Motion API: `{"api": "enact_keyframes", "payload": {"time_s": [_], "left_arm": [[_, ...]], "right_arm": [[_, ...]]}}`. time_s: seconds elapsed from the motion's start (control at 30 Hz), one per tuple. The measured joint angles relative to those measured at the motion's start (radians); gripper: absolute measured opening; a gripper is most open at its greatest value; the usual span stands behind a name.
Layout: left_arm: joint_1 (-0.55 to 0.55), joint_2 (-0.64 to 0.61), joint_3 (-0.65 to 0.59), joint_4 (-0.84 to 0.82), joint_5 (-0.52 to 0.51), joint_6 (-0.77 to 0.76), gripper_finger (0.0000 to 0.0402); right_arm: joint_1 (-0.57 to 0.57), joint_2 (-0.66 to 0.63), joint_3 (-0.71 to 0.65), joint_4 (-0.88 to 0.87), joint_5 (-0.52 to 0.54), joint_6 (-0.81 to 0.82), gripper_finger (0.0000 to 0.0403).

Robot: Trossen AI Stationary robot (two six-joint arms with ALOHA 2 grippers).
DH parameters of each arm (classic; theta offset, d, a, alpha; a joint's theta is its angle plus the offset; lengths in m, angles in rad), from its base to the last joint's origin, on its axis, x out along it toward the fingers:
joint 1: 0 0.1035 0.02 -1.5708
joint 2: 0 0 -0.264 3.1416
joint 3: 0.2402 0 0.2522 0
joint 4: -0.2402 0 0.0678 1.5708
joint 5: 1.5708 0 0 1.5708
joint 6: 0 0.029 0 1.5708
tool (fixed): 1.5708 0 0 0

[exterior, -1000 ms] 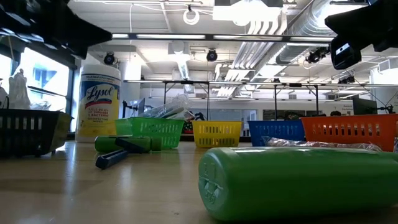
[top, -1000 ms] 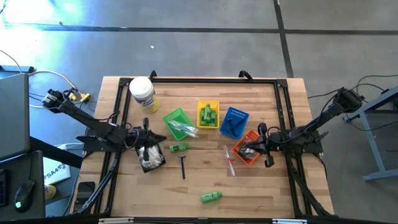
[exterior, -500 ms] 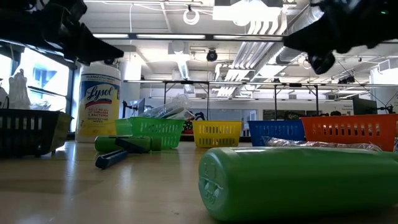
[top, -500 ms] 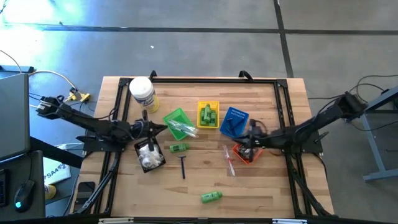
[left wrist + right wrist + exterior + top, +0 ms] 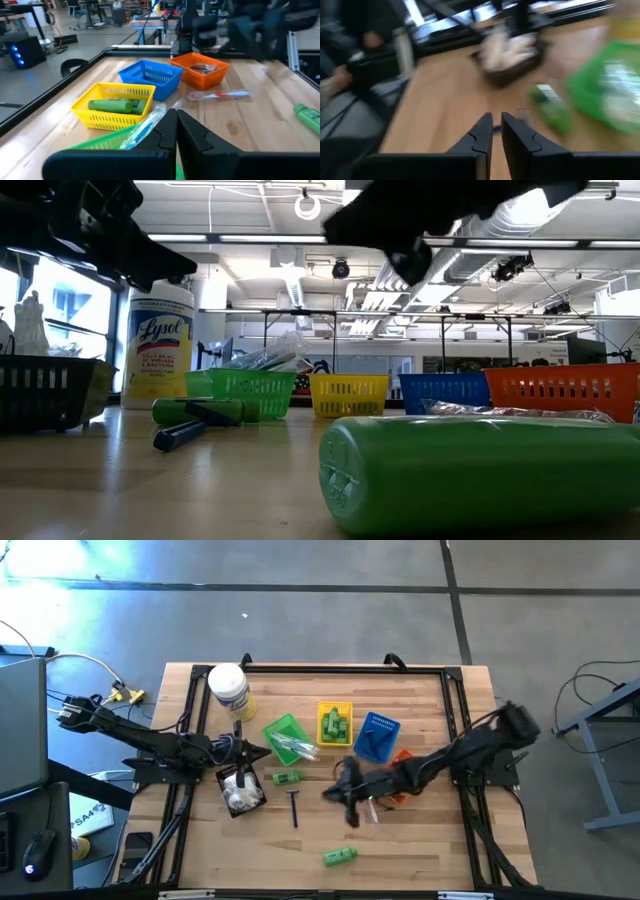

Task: Pick & Place Travel size toiletries
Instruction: Put the razor into the blue bin

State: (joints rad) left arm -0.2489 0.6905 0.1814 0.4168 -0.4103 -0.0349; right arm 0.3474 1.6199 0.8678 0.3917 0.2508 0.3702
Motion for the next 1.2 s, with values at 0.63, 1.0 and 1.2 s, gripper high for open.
{"api": "enact_keyframes", "payload": {"time_s": [0.63,1.0,1.2], "left_arm": [[0.000,-0.001,0.000,-0.001,0.030,-0.040,0.0001],[0.000,-0.001,0.001,-0.001,0.030,-0.045,0.0001],[0.000,-0.001,0.001,-0.001,0.030,-0.044,0.0001]], "right_arm": [[-0.017,0.470,0.547,-0.333,-0.126,0.237,0.0044],[-0.068,0.534,0.600,-0.496,-0.096,0.442,0.0224],[-0.063,0.533,0.600,-0.487,-0.099,0.461,0.0249]]}}
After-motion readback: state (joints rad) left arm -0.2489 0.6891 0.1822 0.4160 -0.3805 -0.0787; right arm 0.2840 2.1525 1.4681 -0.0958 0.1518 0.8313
